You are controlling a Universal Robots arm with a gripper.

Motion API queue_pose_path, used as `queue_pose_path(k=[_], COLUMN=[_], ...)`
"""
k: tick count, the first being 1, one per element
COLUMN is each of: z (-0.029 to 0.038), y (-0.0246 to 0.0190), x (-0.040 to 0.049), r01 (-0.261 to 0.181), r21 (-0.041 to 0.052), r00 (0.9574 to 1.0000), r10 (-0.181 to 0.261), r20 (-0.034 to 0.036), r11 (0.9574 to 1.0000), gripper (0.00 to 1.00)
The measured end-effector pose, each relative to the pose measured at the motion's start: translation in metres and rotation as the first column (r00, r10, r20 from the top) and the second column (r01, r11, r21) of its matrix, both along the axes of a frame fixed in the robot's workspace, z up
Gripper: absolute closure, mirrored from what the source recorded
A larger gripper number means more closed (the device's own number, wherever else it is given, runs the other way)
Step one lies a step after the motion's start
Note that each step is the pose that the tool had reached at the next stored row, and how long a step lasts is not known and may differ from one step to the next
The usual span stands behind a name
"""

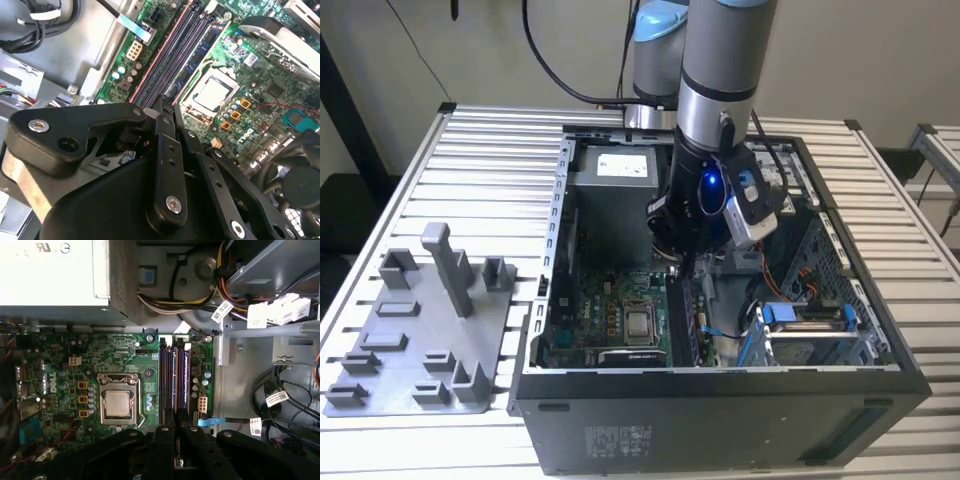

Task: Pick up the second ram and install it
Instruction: 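Insert the second ram into the second slot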

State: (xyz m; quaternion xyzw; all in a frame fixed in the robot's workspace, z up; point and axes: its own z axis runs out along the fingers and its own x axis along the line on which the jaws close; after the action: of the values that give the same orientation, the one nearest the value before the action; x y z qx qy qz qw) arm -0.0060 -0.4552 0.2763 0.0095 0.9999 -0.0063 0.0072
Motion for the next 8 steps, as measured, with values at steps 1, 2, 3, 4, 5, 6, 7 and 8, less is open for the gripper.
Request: queue_pose_path(k=[1, 2, 3, 4, 5, 6, 7, 8], z=[-0.0010, -0.0022, -0.0035, -0.0050, -0.0067, -0.0083, -0.0102, -0.0119], y=[0.0000, 0.0000, 0.0000, 0.0000, 0.0000, 0.0000, 0.0001, 0.0001], x=[0.0000, 0.0000, 0.0000, 0.0000, 0.0000, -0.0001, -0.0001, -0.0001], r01=[0.002, 0.003, 0.003, 0.004, 0.005, 0.005, 0.006, 0.006], r21=[-0.0010, -0.0024, -0.0037, -0.0045, -0.0050, -0.0053, -0.0052, -0.0054], r00=[1.0000, 1.0000, 1.0000, 1.0000, 1.0000, 1.0000, 1.0000, 1.0000], r10=[-0.002, -0.003, -0.003, -0.004, -0.005, -0.005, -0.006, -0.006], r20=[-0.0010, -0.0014, -0.0017, -0.0018, -0.0021, -0.0028, -0.0033, -0.0039], r11=[1.0000, 1.0000, 1.0000, 1.0000, 1.0000, 1.0000, 1.0000, 1.0000], gripper=[0.86, 0.86, 0.86, 0.86, 0.86, 0.86, 0.86, 0.86])
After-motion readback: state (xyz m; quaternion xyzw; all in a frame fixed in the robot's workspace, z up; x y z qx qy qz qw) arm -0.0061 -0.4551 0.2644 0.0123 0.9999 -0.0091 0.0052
